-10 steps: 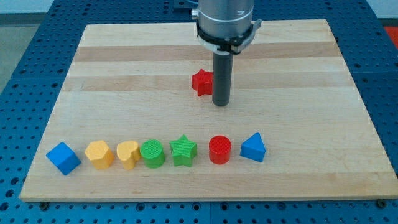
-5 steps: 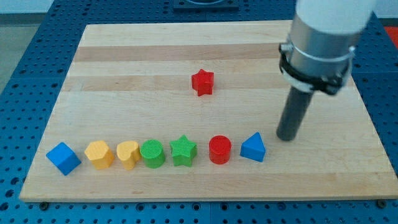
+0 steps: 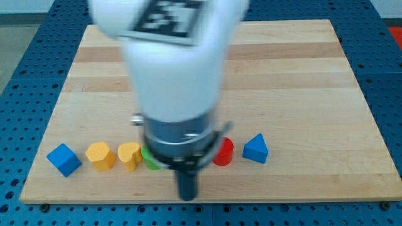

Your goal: Separate the hexagon from the horizontal line of blocks

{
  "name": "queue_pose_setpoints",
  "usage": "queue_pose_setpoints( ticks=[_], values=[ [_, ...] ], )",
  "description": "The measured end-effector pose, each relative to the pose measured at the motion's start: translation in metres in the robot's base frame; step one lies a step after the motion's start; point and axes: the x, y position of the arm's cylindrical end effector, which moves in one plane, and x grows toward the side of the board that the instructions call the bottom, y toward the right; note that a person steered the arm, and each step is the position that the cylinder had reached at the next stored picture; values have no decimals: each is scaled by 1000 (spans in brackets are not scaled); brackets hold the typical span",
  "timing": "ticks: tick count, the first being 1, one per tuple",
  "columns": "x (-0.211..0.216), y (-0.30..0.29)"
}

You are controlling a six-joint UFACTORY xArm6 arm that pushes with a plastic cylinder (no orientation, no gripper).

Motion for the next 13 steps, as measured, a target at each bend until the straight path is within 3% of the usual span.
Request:
queue_pose_setpoints(
  ticks=[2, 4, 9, 11, 13],
  values=[
    [-17, -94],
    [-29, -134],
    [-40, -125],
    [-77, -117],
    [-81, -117]
  ],
)
